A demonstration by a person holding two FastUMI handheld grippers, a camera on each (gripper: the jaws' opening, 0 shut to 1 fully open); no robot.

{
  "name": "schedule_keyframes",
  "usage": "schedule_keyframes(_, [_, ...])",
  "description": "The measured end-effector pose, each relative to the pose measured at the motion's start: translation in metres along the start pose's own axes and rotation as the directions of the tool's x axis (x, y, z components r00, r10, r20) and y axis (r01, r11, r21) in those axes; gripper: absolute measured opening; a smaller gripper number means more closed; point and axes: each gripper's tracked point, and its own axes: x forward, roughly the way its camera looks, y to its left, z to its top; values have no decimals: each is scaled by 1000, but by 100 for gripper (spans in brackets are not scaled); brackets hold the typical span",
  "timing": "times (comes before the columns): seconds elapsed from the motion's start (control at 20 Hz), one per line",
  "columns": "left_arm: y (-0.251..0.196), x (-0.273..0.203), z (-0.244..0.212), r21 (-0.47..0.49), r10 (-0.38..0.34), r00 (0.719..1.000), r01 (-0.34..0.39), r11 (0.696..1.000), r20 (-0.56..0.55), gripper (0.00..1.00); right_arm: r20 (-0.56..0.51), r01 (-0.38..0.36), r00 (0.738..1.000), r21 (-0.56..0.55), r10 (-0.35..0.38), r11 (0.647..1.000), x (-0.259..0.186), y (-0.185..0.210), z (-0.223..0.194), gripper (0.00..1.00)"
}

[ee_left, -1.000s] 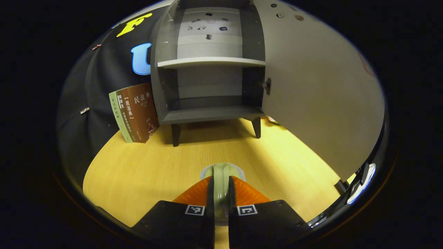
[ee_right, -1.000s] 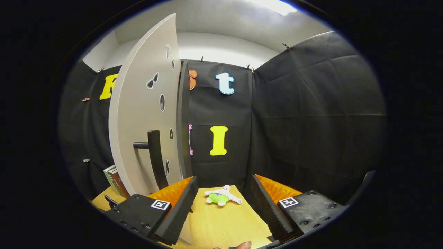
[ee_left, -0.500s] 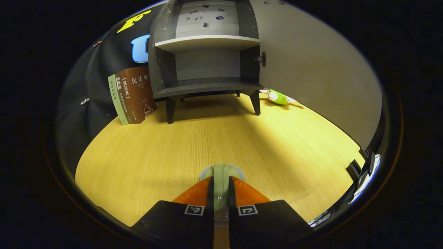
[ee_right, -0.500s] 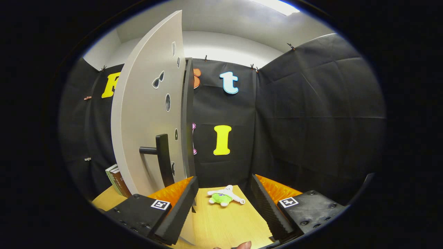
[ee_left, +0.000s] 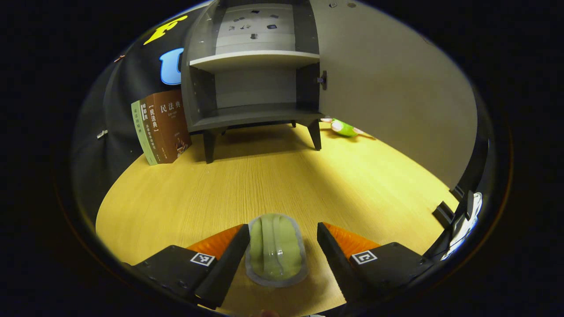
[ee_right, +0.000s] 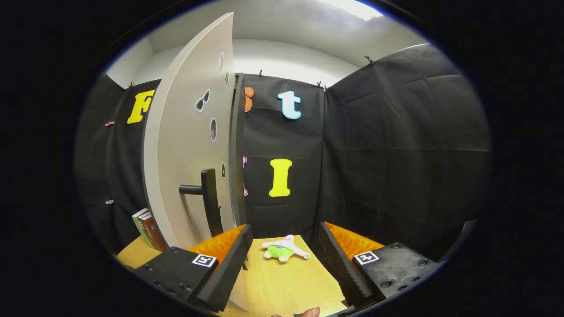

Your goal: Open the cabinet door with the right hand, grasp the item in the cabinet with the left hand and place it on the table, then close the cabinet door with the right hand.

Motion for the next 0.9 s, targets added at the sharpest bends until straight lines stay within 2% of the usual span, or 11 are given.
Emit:
schedule_keyframes(0.3, [18, -43, 74, -24, -25, 993, 28, 999, 113, 97, 19, 18, 1000, 12, -18, 1000, -1, -5, 5, 97])
schedule_keyframes(0.5, [43, -87, 133, -72, -34, 980, 49, 996, 196, 98, 37, 21, 999, 20, -22, 1000, -2, -5, 10, 97])
schedule_keyframes(0.9, [123, -178, 253, -97, 53, 928, -19, 995, 368, 95, 60, 23, 998, 19, -25, 1000, 2, -4, 19, 97])
